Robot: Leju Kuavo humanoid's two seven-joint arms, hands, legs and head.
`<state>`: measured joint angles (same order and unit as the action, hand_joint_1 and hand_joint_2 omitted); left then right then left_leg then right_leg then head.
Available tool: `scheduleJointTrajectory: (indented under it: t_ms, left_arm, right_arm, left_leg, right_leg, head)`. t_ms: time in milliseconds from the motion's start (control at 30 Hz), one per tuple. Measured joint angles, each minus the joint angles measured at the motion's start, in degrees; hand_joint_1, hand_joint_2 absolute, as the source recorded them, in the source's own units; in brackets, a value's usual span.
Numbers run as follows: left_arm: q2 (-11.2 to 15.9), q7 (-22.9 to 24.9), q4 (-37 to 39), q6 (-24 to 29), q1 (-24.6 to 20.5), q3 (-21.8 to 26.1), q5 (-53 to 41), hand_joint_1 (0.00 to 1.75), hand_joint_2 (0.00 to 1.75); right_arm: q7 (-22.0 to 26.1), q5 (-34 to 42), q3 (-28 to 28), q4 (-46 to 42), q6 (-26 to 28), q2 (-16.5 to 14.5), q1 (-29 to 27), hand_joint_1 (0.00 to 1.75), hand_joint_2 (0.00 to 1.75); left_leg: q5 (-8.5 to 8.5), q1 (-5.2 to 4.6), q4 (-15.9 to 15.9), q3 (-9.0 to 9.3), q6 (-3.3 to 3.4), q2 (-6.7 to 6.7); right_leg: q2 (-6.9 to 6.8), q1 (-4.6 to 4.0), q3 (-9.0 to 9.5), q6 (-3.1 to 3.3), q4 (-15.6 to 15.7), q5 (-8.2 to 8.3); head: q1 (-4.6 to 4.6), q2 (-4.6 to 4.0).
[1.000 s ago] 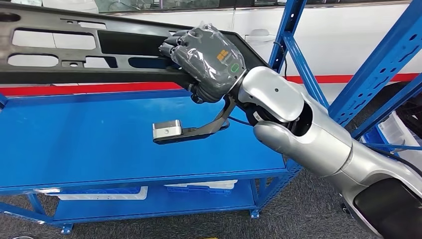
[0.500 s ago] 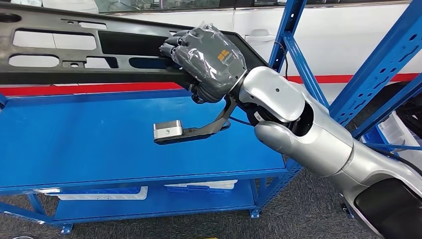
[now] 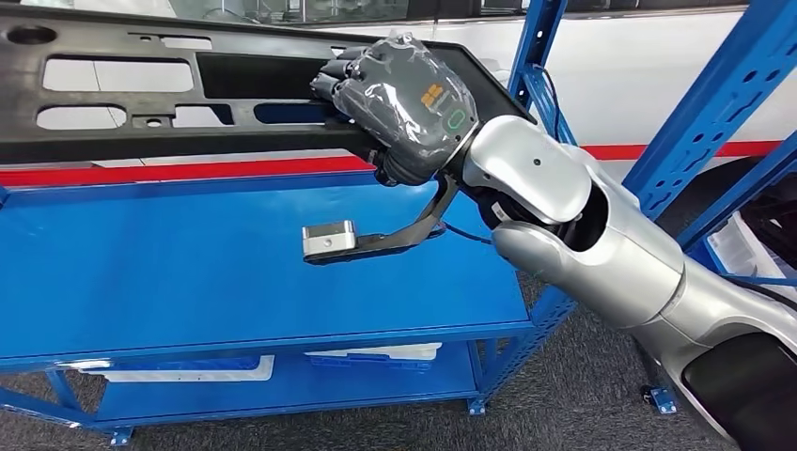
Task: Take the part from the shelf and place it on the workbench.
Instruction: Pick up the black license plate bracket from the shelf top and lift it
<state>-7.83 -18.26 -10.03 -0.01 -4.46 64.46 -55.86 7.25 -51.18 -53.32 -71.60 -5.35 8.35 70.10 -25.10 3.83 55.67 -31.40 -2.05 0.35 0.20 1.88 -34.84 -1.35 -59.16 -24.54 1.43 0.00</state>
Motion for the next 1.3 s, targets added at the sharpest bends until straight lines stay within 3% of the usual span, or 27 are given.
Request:
scheduleJointTrajectory:
  t_ms: [100,167,233,300,333,367,433,500,567,667,700,767,833,867,900,967,1033,1100,1167,1233,1300]
  left_arm:
    - [-0.4,0.0,0.0,0.1,-0.2,0.0,-0.2,0.00,1.75]
    - [-0.7,0.0,0.0,0.0,-0.3,0.0,-0.3,0.00,1.75]
    - [-0.8,0.0,0.0,0.0,-0.3,0.0,-0.4,0.00,1.75]
    - [-0.8,0.0,0.0,0.0,-0.3,0.0,-0.4,0.00,1.75]
    - [-0.8,0.1,0.0,0.0,-0.3,0.0,-0.4,0.00,1.75]
    - [-0.8,0.1,0.0,0.0,-0.2,0.0,-0.4,0.00,1.75]
    - [-0.8,0.1,0.0,0.0,-0.2,0.0,-0.4,0.00,1.75]
    - [-1.0,0.0,0.0,0.1,-0.3,0.0,-0.4,0.00,1.75]
    - [-1.2,0.0,0.0,0.1,-0.4,0.0,-0.4,0.00,1.75]
    - [-1.2,0.0,0.0,0.2,-0.4,0.0,-0.5,0.00,1.75]
    - [-1.2,-0.1,0.0,0.2,-0.4,0.0,-0.5,0.00,1.75]
    - [-1.2,-0.2,0.0,0.2,-0.4,0.0,-0.5,0.00,1.75]
    - [-1.2,-0.2,0.0,0.1,-0.4,0.0,-0.5,0.00,1.75]
    - [-1.2,-0.1,0.0,0.1,-0.4,0.0,-0.6,0.00,1.75]
    - [-1.3,-0.1,0.0,0.0,-0.4,0.0,-0.6,0.00,1.75]
    - [-1.7,0.0,0.0,0.0,-0.4,0.0,-0.6,0.00,1.75]
    - [-2.3,0.1,0.0,0.0,-0.4,0.0,-0.6,0.00,1.75]
    - [-2.5,0.2,0.0,0.0,-0.4,0.0,-0.6,0.00,1.75]
    - [-2.4,0.4,0.0,0.1,-0.5,0.0,-0.6,0.00,1.75]
    - [-2.3,0.5,0.0,0.1,-0.6,0.0,-0.6,0.00,1.75]
    - [-1.9,0.7,0.0,0.1,-0.7,0.0,-0.5,0.00,1.75]
  right_arm:
    - [0.0,0.1,0.0,0.0,-0.2,0.1,0.2,1.75,1.75]
    - [0.1,0.5,0.0,0.0,-0.6,0.0,0.5,1.75,1.75]
    - [0.3,0.8,0.0,0.0,-0.8,0.0,0.7,1.75,1.75]
    - [0.3,0.9,-0.1,0.1,-0.9,0.0,0.6,1.75,1.75]
    - [0.3,0.9,-0.2,0.1,-0.9,0.0,0.5,1.75,1.75]
    - [0.3,0.9,-0.2,0.1,-0.9,0.0,0.5,1.75,1.75]
    - [0.2,0.9,-0.2,0.1,-0.9,0.0,0.4,1.75,1.75]
    - [0.0,0.8,-0.2,0.1,-0.8,0.0,0.5,1.75,1.75]
    - [-0.4,0.6,-0.2,0.1,-0.8,0.0,0.7,1.75,1.75]
    - [-0.5,0.5,-0.2,0.0,-0.7,0.0,0.7,1.75,1.75]
    - [-0.5,0.5,-0.2,0.0,-0.7,0.0,0.8,1.75,1.75]
    - [-0.6,0.5,-0.2,0.0,-0.7,0.1,0.8,1.75,1.75]
    - [-0.6,0.4,-0.2,0.0,-0.7,0.1,0.7,1.75,1.75]
    - [-0.6,0.4,-0.2,0.0,-0.8,0.1,0.7,1.75,1.75]
    - [-0.6,0.4,-0.2,0.0,-0.8,0.1,0.8,1.75,1.75]
    - [-0.6,0.4,-0.2,0.0,-0.8,0.0,1.1,1.75,1.75]
    - [-0.7,0.4,-0.2,0.0,-0.8,0.0,1.6,1.75,1.75]
    - [-0.7,0.5,-0.2,0.0,-0.8,0.0,1.8,1.75,1.75]
    - [-0.7,0.5,-0.2,0.0,-0.8,-0.1,1.9,1.75,1.75]
    - [-0.7,0.6,-0.2,0.0,-0.8,-0.1,2.1,1.75,1.75]
    - [-0.6,0.5,-0.2,0.0,-1.0,-0.1,2.2,1.75,1.75]
  left_leg:
    - [0.37,0.52,-0.9,0.25,-1.72,-0.01]
    - [-0.46,0.67,-0.1,-0.10,-2.04,0.01]
    - [-3.68,0.48,5.7,-2.83,-1.67,-0.02]
    - [-6.86,-0.02,13.8,-6.98,-1.45,-0.11]
    - [-7.16,-0.22,15.9,-8.23,-1.40,-0.14]
    - [-6.32,-0.34,15.7,-8.33,-1.36,-0.15]
    - [-2.64,-0.23,9.2,-5.34,-1.46,-0.08]
    - [-0.57,-0.16,3.4,-2.44,-1.41,-0.28]
    - [-0.69,-0.39,2.7,-2.20,-0.72,-0.63]
    - [-0.60,-0.62,3.1,-2.59,0.44,-0.73]
    - [-0.51,-0.67,3.1,-2.62,0.73,-0.73]
    - [-0.24,-1.01,3.0,-2.72,1.15,-0.70]
    - [-0.02,-1.64,3.0,-2.90,1.40,-0.71]
    - [0.07,-1.98,3.0,-3.02,1.54,-0.76]
    - [0.17,-2.29,3.0,-3.17,1.69,-0.84]
    - [0.44,-2.65,2.9,-3.52,2.05,-0.98]
    - [0.78,-2.69,2.8,-3.76,2.10,-1.04]
    - [1.16,-2.69,2.6,-3.81,1.77,-1.13]
    - [0.78,-2.95,2.6,-3.94,1.44,-1.16]
    - [-2.28,-3.15,5.7,-5.15,1.04,-1.03]
    - [-6.72,-2.96,12.5,-7.51,0.42,-0.87]
  right_leg:
    - [0.36,-1.21,0.71,1.34,1.9,0.39]
    - [0.21,-1.14,1.30,2.59,3.0,0.94]
    - [-0.09,-1.02,1.86,3.51,4.0,1.31]
    - [-0.20,-1.43,1.80,3.90,4.0,1.28]
    - [-0.19,-1.59,1.67,3.97,3.8,1.20]
    - [-0.14,-1.66,1.51,3.94,3.5,1.07]
    - [-0.01,-1.57,1.36,3.43,2.7,0.62]
    - [0.18,-1.79,0.89,2.61,1.5,0.00]
    - [0.36,-2.01,0.36,2.13,0.7,-0.29]
    - [0.34,-1.48,-0.27,1.65,-0.7,-1.25]
    - [0.23,-1.37,-1.17,1.49,-2.7,-2.55]
    - [0.00,-1.38,-4.56,1.51,-9.9,-6.41]
    - [-0.09,-1.71,-7.71,2.21,-16.3,-8.76]
    - [-0.08,-2.13,-7.98,2.89,-16.7,-8.40]
    - [-0.02,-2.77,-7.07,3.81,-14.8,-7.04]
    - [0.27,-4.83,-2.70,6.27,-6.1,-3.28]
    - [0.58,-6.29,0.44,8.03,0.1,-0.89]
    - [0.62,-6.49,0.88,8.43,1.2,-0.11]
    - [0.28,-5.87,1.32,8.34,2.8,0.95]
    - [-0.10,-5.09,1.35,7.96,4.3,2.22]
    - [-0.22,-4.82,0.33,7.42,4.1,2.84]
  head:
    - [0.01,0.00]
    - [0.08,0.00]
    - [0.27,0.00]
    - [0.41,0.00]
    - [0.42,0.00]
    - [0.44,0.00]
    - [0.43,0.00]
    - [0.41,0.01]
    - [0.34,0.01]
    - [0.31,0.00]
    - [0.30,0.00]
    - [0.29,0.00]
    - [0.30,0.00]
    - [0.30,0.00]
    - [0.30,0.00]
    - [0.32,0.00]
    - [0.30,0.00]
    - [0.22,0.00]
    - [0.17,0.00]
    - [0.20,0.00]
    - [0.24,0.00]
